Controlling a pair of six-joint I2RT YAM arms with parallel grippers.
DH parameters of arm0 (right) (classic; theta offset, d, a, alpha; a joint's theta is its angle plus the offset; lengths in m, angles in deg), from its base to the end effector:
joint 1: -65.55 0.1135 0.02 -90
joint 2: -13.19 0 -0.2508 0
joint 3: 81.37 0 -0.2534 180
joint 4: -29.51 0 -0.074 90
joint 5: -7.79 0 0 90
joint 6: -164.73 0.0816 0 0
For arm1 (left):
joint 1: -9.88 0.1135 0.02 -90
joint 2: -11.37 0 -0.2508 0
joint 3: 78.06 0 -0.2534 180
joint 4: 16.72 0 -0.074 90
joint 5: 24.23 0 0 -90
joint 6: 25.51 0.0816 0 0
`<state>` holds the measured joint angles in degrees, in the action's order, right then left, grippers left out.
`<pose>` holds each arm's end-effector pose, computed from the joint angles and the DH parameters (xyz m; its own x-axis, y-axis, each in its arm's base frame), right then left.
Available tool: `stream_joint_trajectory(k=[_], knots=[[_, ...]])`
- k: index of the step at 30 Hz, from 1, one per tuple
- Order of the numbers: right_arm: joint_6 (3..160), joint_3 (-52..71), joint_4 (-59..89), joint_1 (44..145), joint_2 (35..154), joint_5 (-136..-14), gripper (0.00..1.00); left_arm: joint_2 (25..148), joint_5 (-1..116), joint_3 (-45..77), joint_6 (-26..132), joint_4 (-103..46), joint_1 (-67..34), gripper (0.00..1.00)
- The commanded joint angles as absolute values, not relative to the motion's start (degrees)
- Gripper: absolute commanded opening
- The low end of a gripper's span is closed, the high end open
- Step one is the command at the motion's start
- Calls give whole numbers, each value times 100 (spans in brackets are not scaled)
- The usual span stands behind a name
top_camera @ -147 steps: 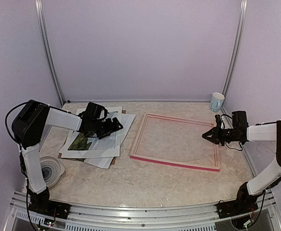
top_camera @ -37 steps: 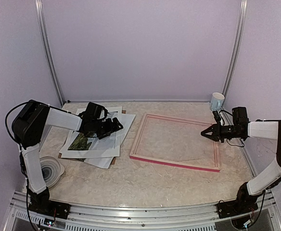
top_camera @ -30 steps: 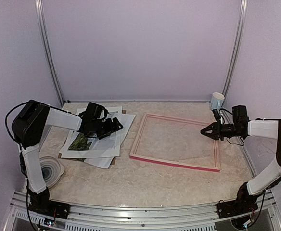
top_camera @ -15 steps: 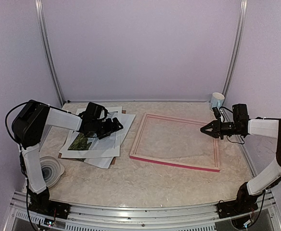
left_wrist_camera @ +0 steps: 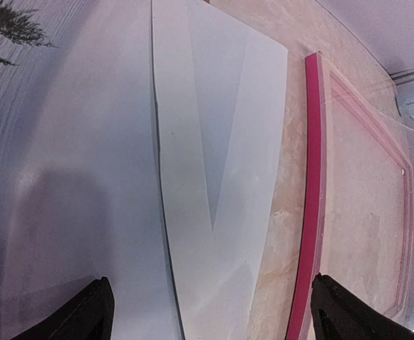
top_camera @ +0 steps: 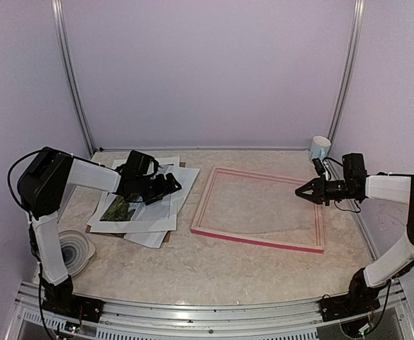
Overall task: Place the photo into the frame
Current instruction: Place the glass panel at the frame body.
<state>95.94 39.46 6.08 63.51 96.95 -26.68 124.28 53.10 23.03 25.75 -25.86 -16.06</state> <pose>0.3057 0.0564 0.1680 -0.8847 0.2364 -0.4018 -0.2262 0.5360 0.8133 0.3877 -0.2085 0.0978 -0.8368 -0.2719 -0.4753 0.0603 0.8169 -0.5736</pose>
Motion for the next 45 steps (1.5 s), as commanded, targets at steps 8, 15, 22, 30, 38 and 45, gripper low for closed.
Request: stream_joint_trajectory(k=[8, 15, 22, 30, 38, 45], knots=[[9166, 3817, 398, 6274, 9569, -2590, 11, 12381, 5170, 2217, 2511, -2760, -1701, 95], [9058, 3808, 232, 6278, 9519, -2627, 11, 12351, 5155, 2211, 2489, -2751, -1760, 95], [8888, 3759, -103, 6282, 9448, -2819, 11, 12352, 5116, 2181, 2481, -2751, -1885, 95], [8759, 3693, -378, 6283, 9525, -3140, 12, 12326, 5096, 2186, 2468, -2742, -1904, 95], [8626, 3339, -762, 6280, 9492, -3188, 12, 12264, 5019, 2171, 2500, -2682, -1938, 95], [8583, 3170, -868, 6286, 9590, -3069, 12, 12296, 5015, 2131, 2576, -2687, -2041, 95]])
